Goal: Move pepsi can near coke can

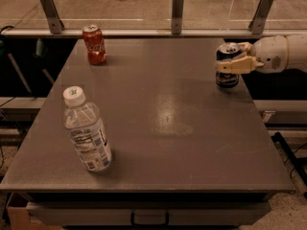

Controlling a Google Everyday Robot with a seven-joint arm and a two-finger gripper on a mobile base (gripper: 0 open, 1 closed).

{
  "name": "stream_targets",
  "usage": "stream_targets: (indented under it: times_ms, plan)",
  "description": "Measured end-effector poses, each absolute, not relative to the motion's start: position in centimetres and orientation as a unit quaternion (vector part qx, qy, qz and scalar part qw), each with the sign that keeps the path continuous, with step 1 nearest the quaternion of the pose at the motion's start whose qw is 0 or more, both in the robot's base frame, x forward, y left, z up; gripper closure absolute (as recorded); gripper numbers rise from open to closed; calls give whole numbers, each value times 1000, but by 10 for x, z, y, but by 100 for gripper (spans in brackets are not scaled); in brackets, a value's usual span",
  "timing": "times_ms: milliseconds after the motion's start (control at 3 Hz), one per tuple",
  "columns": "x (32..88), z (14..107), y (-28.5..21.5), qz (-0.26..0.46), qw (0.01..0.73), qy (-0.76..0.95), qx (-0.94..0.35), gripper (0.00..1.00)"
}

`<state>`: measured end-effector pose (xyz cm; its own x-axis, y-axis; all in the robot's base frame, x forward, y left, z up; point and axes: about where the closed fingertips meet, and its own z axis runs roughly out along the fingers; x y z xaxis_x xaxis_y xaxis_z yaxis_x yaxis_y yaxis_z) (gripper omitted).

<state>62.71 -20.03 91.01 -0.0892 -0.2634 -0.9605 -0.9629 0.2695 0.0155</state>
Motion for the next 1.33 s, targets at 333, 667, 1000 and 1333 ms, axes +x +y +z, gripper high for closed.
stream_targets:
  times_ms: [333,667,1000,1333]
  plan:
    - [655,923,-147,380,511,600,-485,100]
    - [688,941,-87,380,548,574,-476,100]
    - [710,955,-23,373,574,559,-468,100]
    - [721,953,41,376,583,556,-458,100]
